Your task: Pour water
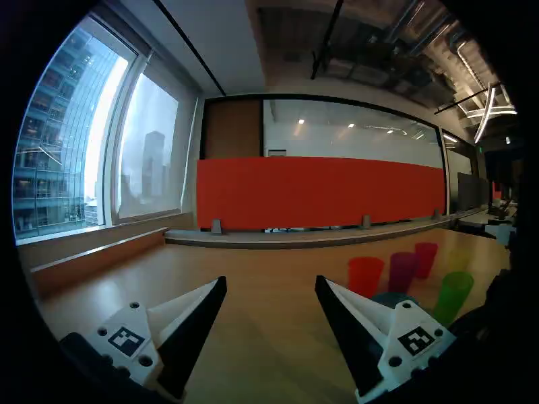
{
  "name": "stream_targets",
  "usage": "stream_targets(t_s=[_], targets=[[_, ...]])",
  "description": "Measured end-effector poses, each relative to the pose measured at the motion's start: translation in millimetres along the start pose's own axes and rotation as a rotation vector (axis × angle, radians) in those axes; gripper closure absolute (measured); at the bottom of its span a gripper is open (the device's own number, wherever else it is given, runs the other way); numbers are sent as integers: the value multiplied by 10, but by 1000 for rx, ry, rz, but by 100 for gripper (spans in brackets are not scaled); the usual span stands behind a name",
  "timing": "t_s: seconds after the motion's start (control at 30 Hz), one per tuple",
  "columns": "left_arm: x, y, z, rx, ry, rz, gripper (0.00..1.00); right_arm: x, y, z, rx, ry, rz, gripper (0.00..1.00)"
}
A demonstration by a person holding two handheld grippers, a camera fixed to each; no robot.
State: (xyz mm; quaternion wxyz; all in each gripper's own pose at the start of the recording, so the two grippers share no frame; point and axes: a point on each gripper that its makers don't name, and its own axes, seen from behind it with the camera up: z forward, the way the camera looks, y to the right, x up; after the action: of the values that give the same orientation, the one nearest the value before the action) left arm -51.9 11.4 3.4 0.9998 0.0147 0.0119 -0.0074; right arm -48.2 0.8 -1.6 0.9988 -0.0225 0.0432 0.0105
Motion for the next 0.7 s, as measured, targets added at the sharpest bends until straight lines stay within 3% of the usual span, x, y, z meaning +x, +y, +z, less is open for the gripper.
stream_targets(t_s=[0.7], targets=[[6,4,-9,0,0,0,2,-3,9,-16,0,-2,2,0]])
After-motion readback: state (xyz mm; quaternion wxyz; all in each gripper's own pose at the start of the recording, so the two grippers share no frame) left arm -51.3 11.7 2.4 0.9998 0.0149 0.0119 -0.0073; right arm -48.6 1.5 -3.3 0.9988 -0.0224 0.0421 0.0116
